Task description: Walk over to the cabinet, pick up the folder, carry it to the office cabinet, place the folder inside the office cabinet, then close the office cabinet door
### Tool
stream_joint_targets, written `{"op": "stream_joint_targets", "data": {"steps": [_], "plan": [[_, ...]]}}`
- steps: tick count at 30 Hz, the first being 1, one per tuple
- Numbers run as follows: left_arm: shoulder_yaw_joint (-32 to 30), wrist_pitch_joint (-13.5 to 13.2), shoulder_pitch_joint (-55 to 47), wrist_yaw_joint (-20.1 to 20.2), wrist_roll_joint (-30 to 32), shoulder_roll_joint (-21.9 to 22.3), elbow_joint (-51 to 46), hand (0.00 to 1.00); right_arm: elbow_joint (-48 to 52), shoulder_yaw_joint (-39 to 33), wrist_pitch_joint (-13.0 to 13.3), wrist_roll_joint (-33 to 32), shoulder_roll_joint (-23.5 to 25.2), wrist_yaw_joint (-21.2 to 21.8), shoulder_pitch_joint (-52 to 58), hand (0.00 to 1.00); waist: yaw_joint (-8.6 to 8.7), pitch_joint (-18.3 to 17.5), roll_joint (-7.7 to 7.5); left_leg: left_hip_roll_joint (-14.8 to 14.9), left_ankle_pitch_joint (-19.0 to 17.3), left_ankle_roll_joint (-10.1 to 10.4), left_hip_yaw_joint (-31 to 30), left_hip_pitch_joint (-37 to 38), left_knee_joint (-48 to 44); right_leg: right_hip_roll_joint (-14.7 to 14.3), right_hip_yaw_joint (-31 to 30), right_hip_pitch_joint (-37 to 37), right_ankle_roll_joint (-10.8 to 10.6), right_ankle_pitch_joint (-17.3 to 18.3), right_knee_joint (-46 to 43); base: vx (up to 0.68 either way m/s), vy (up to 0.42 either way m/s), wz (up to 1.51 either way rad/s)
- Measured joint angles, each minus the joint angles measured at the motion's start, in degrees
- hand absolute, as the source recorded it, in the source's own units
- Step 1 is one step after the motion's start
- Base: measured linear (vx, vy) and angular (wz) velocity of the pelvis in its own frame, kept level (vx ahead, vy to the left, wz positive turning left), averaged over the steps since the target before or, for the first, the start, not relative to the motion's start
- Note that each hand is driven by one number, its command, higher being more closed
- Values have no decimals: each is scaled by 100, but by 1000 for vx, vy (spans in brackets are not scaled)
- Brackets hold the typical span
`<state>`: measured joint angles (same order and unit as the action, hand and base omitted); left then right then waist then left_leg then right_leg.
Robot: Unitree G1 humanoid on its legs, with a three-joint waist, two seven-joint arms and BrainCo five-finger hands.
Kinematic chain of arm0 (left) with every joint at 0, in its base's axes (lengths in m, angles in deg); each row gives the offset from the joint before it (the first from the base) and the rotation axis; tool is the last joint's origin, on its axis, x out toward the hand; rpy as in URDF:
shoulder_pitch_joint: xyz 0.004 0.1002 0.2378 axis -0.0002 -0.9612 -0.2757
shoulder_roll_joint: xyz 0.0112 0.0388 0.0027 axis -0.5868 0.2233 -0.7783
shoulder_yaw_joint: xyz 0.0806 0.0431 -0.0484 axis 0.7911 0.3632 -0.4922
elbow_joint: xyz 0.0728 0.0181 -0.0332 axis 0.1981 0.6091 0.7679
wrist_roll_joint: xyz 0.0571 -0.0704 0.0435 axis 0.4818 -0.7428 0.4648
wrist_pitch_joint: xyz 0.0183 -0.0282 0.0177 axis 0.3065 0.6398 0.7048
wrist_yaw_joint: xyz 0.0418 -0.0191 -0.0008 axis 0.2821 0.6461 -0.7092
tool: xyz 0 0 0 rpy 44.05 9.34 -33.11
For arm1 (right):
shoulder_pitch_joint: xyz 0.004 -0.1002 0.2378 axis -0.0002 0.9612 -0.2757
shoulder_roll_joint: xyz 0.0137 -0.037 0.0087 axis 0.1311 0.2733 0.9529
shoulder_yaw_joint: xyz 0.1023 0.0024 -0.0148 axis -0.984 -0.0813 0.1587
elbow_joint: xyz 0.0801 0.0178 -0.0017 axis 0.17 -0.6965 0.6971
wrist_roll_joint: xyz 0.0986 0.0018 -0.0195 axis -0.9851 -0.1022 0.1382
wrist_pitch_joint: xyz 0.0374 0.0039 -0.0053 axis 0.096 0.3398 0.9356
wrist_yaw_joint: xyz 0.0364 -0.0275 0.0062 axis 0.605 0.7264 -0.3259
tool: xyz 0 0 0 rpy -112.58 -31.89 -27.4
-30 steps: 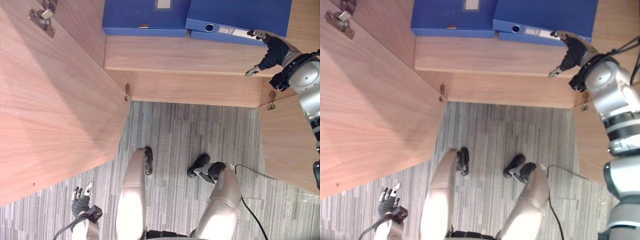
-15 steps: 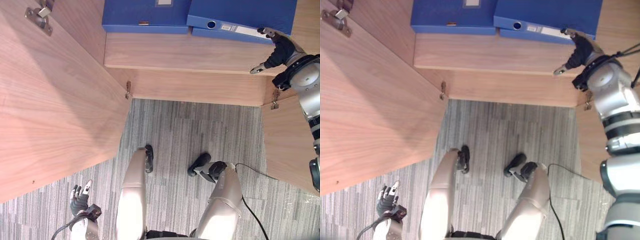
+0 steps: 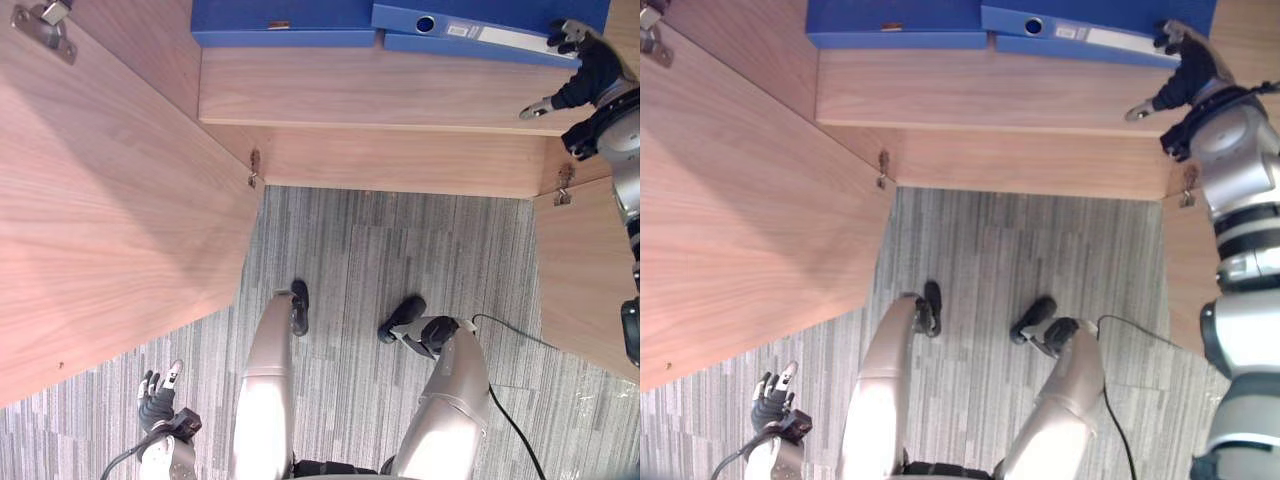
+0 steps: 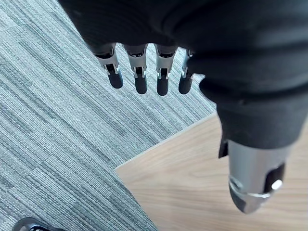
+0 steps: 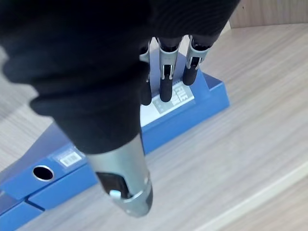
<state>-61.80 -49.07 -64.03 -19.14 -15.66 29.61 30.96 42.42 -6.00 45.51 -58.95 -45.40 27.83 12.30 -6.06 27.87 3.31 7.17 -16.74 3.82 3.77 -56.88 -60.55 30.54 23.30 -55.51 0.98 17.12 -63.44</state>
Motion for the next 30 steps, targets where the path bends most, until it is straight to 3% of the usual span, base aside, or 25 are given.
{"op": "stream_joint_targets", "data": {"steps": [12, 19, 25, 29, 30], "plan": [[0, -3, 3, -21, -190, 11, 126, 0, -346, 14, -12, -56, 225, -60, -420, 0, 15, 0, -1, 11, 18, 31, -24, -112, -67, 15, -31, -145, 44, 57, -135, 0, 0, 0], [0, -38, 33, -135, -185, 13, 124, 0, -321, -365, -23, -206, 480, -569, -470, 0, 16, 0, -1, 27, 46, 56, -49, -109, -62, -21, -19, -126, 46, 55, -118, 1, -1, 0], [0, -48, 75, -243, -166, 25, 111, 0, -156, -698, -97, -204, 752, -858, -457, 0, 28, -1, 1, 154, 80, 91, -77, 38, 63, -203, 99, 86, 123, -39, 128, 4, 10, -9], [1, -48, 151, -243, -119, 24, 66, 0, 106, -927, -133, -203, 890, -893, -353, 0, 31, -2, 3, 216, 156, 108, -61, 333, 351, -371, 195, 403, 57, -134, 494, -1, 35, -10], [1, -47, 153, -243, -117, 29, -9, 0, 247, -1026, -165, -203, 937, -899, -282, 0, 23, -3, 3, 268, 182, 110, -56, 420, 464, -470, 259, 527, 162, -257, 681, 3, 55, -16]]}}
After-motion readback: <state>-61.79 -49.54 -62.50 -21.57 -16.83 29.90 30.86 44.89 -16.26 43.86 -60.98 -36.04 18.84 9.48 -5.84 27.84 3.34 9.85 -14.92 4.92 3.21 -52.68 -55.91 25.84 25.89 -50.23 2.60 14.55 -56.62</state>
